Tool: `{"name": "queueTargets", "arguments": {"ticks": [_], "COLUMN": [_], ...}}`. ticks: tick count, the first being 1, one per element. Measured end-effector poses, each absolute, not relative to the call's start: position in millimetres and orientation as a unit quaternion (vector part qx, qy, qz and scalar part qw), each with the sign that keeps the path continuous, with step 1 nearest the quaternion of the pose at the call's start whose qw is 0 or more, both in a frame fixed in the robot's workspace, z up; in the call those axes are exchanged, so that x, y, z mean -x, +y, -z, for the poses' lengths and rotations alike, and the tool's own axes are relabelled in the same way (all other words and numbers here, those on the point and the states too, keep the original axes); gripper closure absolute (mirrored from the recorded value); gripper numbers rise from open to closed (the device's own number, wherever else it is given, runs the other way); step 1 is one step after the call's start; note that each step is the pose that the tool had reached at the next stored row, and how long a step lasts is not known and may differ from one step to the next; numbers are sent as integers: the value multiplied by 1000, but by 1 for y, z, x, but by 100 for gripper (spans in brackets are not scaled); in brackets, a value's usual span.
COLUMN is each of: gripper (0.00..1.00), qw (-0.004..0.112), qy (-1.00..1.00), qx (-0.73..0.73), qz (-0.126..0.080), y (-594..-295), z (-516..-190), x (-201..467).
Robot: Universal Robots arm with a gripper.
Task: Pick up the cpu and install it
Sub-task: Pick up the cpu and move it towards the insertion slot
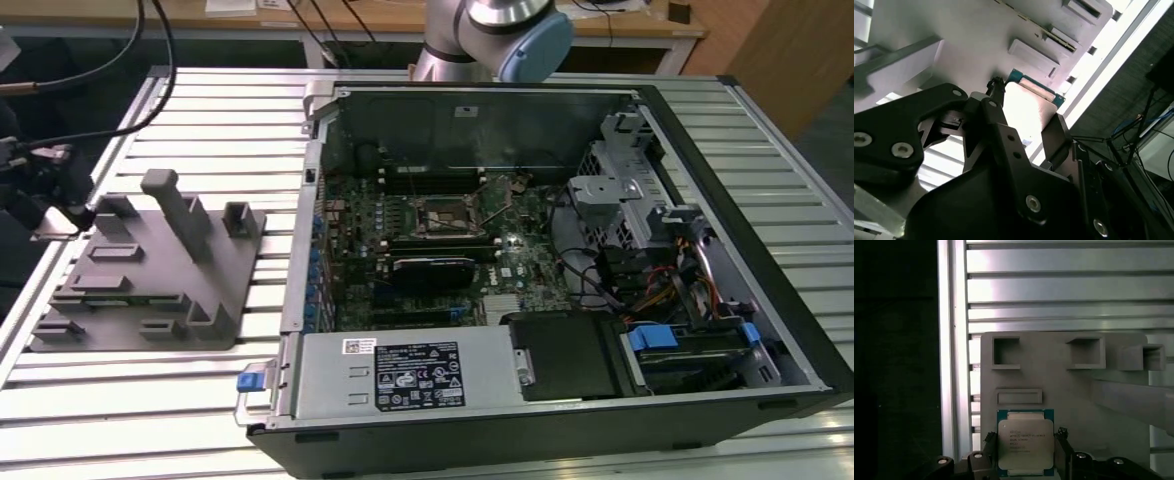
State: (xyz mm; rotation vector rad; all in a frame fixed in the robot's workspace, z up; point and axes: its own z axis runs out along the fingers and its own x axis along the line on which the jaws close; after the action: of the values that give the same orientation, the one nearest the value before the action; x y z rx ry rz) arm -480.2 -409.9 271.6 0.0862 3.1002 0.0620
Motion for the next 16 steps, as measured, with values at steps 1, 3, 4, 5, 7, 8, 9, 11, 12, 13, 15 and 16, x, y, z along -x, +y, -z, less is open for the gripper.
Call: {"name": "queueTargets", "arguments": {"ticks": [1,3,4,5,7,8,9,11,12,13,15,16], "gripper": [46,46,46,46,46,46,46,46,46,46,46,46], "qw": [20,20,20,20,20,20,20,21,21,21,21,22], "qy": [999,999,999,999,999,999,999,999,999,999,999,999], "qx": [-28,-28,-28,-28,-28,-28,-28,-28,-28,-28,-28,-28], "qz": [-20,-20,-20,-20,-20,-20,-20,-20,-20,-20,-20,-20], "y": [-410,-410,-410,-410,-410,-410,-410,-410,-410,-410,-410,-410], "z": [-276,-285,-288,-292,-300,-303,-307,-314,-318,-321,-328,-330], "x": [480,480,480,480,480,480,480,480,480,480,480,480]}}
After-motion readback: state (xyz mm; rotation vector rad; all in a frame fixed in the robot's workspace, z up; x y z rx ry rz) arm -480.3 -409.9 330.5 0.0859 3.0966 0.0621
